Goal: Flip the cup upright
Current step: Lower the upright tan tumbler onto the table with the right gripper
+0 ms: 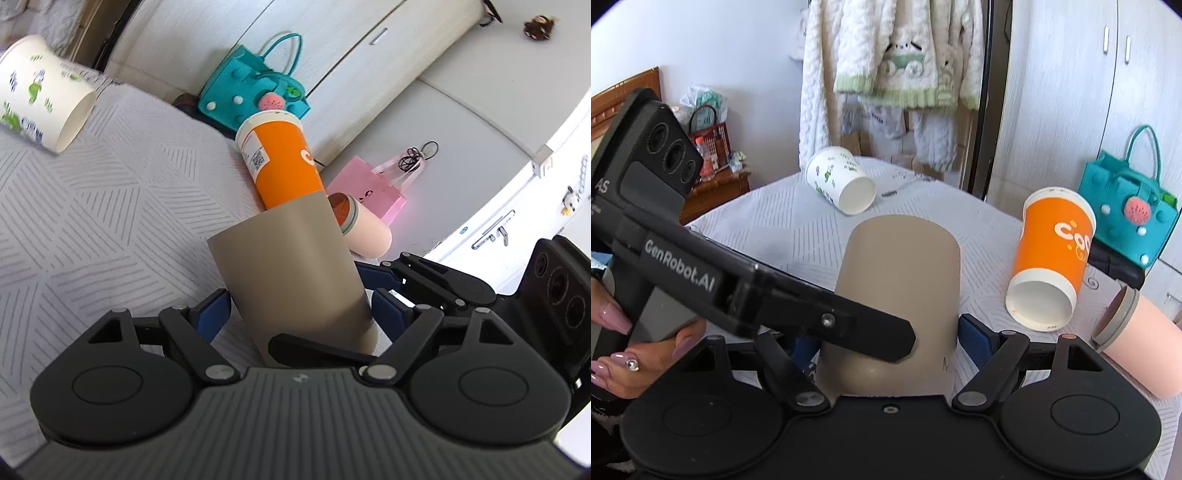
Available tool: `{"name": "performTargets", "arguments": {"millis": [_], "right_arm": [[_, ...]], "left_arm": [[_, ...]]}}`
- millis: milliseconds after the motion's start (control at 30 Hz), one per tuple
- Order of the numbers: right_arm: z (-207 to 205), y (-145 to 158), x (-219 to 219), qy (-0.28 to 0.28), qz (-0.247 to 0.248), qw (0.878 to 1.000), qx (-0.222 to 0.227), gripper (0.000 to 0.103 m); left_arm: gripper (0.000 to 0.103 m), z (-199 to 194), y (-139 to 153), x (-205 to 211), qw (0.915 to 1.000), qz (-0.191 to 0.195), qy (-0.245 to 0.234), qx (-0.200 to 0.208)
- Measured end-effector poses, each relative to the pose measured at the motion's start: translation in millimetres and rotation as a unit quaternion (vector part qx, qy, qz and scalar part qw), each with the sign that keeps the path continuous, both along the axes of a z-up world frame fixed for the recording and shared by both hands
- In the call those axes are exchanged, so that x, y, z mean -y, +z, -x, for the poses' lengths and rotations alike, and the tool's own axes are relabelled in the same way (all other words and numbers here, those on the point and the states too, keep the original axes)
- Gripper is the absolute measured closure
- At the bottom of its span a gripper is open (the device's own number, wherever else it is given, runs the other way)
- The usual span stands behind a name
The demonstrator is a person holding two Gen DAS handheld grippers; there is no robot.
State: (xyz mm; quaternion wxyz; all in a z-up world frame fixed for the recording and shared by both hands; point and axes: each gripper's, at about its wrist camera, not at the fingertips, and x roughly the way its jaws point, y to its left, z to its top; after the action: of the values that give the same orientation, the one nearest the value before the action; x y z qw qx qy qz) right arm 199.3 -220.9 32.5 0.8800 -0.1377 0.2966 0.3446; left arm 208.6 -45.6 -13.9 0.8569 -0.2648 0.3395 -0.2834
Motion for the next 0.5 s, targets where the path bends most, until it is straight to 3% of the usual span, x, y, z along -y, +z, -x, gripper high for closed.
{"name": "performTargets", "arguments": {"millis": [233,500], "right_arm": [[16.7,-5.8,-4.3,0.017,0.004,0.996,0.083,0.02],[6.7,-5.3,-7.5,0.001,-0.037,0.995,0.088,0.022]], "left_arm": [[0.023,9.4,9.3,1.0,0.9981,-0.037,0.004,0.049],[0.027,11.9,21.8,-3.1,0.9927,-0.075,0.027,0.09]]}}
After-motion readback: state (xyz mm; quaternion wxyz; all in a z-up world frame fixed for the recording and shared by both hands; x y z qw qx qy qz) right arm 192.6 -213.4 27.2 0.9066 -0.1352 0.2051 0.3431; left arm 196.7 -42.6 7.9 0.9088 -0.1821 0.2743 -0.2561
